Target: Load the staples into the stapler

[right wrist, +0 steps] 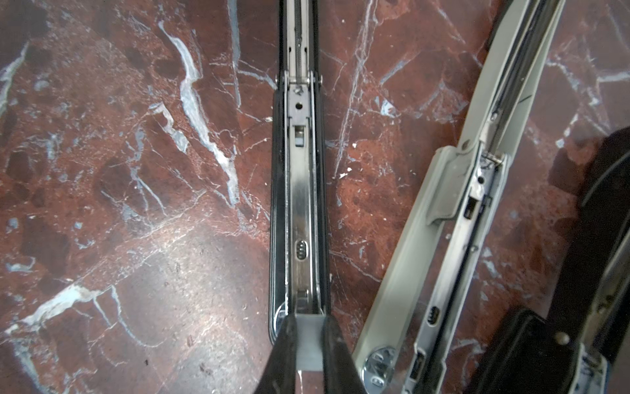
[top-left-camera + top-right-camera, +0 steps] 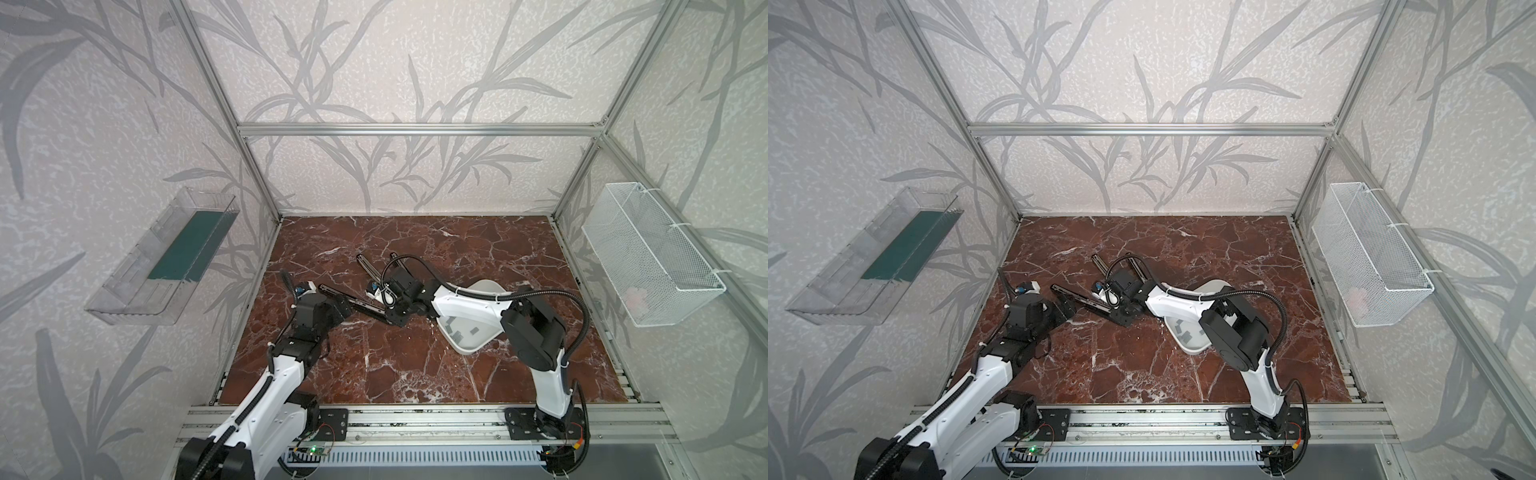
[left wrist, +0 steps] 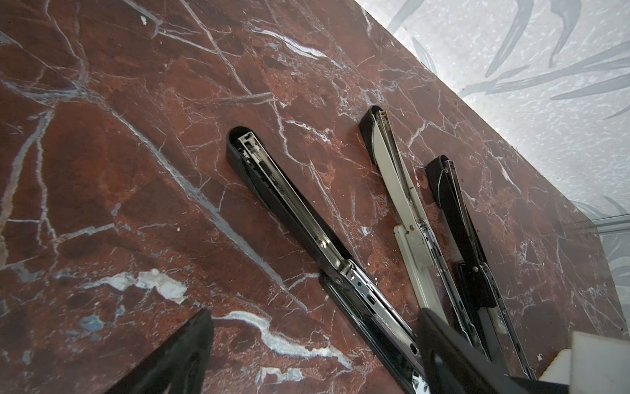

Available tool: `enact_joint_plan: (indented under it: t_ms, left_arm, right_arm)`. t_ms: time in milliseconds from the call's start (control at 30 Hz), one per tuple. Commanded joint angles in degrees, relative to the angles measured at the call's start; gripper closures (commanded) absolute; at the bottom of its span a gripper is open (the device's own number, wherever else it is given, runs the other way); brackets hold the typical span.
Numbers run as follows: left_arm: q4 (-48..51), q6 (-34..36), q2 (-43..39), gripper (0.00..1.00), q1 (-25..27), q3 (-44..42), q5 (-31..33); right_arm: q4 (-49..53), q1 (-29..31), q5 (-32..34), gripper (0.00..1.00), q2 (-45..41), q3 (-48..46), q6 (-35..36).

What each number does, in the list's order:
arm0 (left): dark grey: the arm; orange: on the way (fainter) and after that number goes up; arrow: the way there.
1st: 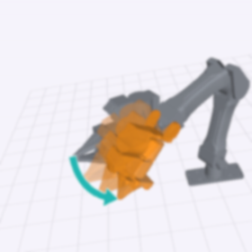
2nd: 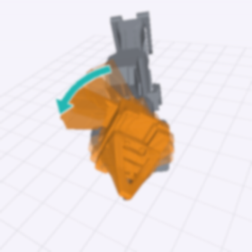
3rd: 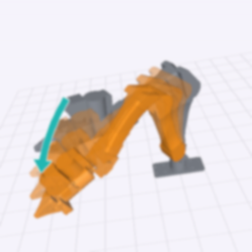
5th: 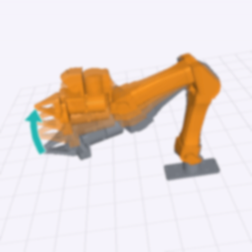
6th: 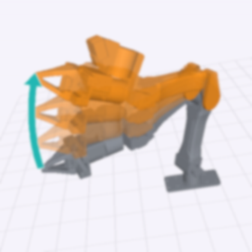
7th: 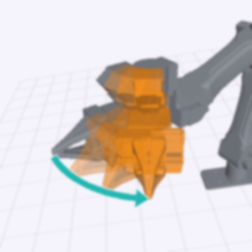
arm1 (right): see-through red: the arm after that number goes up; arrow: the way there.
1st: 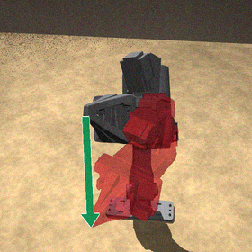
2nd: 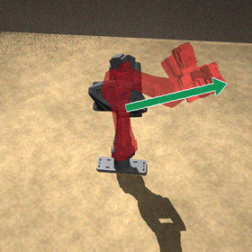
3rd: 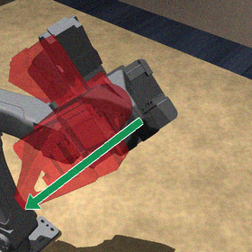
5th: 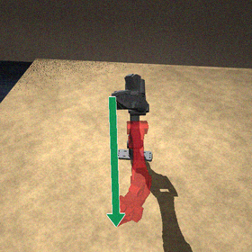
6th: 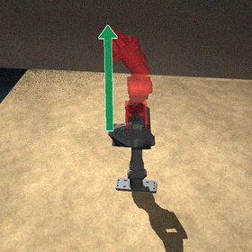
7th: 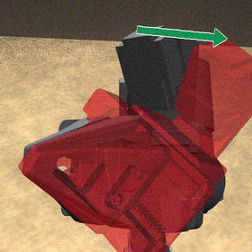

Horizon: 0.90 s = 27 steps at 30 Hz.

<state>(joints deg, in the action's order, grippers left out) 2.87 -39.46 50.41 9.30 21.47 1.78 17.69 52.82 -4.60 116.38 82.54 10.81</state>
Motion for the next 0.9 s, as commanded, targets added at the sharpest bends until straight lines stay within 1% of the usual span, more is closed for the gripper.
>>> enact_joint_plan:
  t_ms: [0,133,300,867]
  left_arm:
    - [-0.85,0.17,0.12,0.06,-0.32,-0.38,0.68]
    - [-0.69,0.09,0.12,0.07,-0.33,-0.38,0.81]
    - [-0.3,0.09,-0.39,0.07,-0.34,-0.33,0.77]
    - [0.57,-0.44,-2.25,0.06,-0.31,-0.5,0.68]
  right_arm:
    - [0.67,-0.04,-0.67,1.0,-0.13,1.66,0.15]
    - [0.77,0.79,-2.29,1.0,0.08,1.48,-0.92]
    - [0.77,2.45,-2.77,1.0,-0.04,1.47,-1.96]
    - [0.45,3.08,-1.21,1.0,-1.28,2.11,-5.62]
